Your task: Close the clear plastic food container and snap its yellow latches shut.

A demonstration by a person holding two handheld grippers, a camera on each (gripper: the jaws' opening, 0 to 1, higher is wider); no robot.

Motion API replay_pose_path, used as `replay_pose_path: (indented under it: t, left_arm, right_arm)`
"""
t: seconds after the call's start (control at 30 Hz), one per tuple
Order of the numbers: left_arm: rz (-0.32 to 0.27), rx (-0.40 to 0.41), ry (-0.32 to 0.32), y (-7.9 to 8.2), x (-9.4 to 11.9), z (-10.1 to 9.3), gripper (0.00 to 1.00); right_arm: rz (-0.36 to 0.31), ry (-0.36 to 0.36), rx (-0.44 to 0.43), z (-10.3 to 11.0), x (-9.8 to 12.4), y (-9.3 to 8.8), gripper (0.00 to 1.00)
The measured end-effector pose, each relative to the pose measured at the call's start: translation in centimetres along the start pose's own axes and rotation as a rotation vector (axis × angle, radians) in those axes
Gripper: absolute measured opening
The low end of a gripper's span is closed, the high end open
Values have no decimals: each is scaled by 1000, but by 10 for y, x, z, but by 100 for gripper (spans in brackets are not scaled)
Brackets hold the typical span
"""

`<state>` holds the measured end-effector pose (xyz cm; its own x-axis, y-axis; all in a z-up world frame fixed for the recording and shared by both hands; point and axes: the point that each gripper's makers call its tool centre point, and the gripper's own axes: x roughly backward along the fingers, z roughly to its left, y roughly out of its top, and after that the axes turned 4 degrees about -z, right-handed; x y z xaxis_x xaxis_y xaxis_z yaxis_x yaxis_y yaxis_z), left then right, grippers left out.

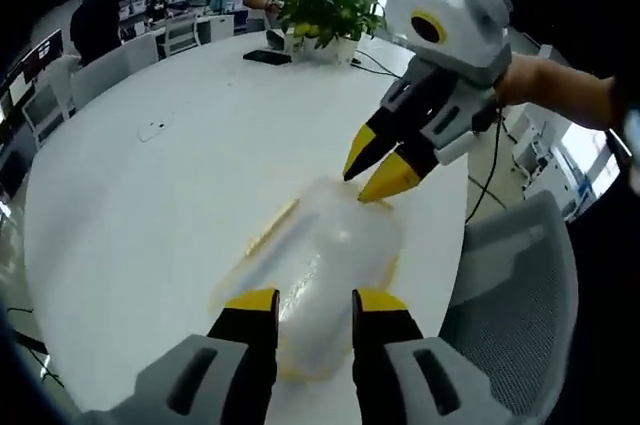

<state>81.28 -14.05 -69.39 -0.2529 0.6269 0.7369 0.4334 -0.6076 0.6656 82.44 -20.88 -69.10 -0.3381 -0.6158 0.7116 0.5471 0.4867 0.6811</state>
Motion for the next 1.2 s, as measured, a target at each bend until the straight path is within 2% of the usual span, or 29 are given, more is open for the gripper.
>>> replay_pose_path:
  t: [0.2,0.37,0.67,0.9,1.2]
  left_arm:
    - [-14,-58,-28,8,-4,-4,20]
    - [-10,-113,-60,9,-8,-10,20]
    - [-5,-178,-107,10,-14,-19,17]
    - [1,-216,-124,10,-18,-24,17]
    - [-1,-255,-139,3,-21,-33,21]
  right_arm:
    - [-1,38,22,4,-7,10,6]
    - [-25,89,39,8,-12,20,4]
    - [-21,172,140,20,-21,28,2]
    - [12,201,243,23,-33,29,5]
    - [31,198,287,16,-43,29,16]
